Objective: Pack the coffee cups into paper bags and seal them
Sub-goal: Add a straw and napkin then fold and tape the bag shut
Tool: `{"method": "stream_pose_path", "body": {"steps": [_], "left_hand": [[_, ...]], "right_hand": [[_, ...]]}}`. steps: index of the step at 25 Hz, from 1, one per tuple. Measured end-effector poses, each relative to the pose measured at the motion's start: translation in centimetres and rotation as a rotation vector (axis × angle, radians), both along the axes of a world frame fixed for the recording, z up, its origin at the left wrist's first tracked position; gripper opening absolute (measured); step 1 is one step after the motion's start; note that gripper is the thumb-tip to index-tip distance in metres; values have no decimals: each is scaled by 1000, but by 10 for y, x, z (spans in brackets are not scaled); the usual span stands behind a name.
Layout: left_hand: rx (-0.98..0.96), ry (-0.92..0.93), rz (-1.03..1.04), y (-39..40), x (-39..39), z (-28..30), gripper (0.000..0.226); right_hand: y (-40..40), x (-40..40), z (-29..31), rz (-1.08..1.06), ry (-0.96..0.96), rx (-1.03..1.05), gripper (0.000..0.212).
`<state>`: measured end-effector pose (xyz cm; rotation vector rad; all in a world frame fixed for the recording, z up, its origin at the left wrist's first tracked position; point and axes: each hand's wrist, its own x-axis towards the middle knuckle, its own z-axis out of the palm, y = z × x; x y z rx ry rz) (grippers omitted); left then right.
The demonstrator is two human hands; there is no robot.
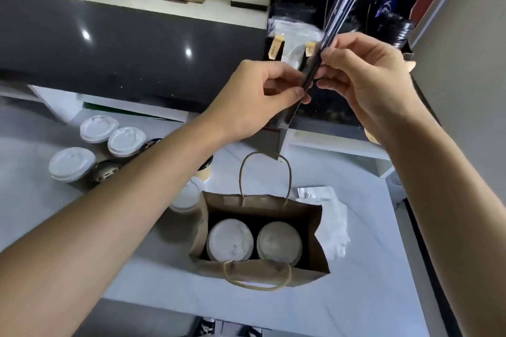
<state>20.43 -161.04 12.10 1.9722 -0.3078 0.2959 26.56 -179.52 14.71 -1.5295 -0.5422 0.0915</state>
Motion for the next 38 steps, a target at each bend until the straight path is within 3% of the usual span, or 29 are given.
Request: {"method": "stream_pose_path", "body": {"steps": [4,10,14,19,22,27,31,35,38], "left_hand": [[29,-3,15,2,-26,-13,23],[275,-92,156,19,-63,-35,19],[434,-227,207,26,-89,-56,12],[576,-251,236,36,-113,-93,12],[654,-222,239,42,-122,-116,14],[723,7,186,47,-131,-139,26],[820,189,97,48,-130,-135,54],[671,346,36,44,-130,-131,94],[537,365,3,45,-130,-134,107]], "right_hand": [[-10,-18,-16,-63,-46,23,9],[-29,-48,-37,-61,-21,164,12],[-30,-75,-63,-71,-31,120,9],[-27,-104,-92,-53,-10,33,13],[-25,-115,-103,-32,-42,-105,13],[-15,-132,-120,-22,-150,-430,20],[-5,-128,-138,45,-453,-608,19],[6,-119,-159,65,-559,-799,18],[16,-109,-169,63,-613,-1010,20]]}}
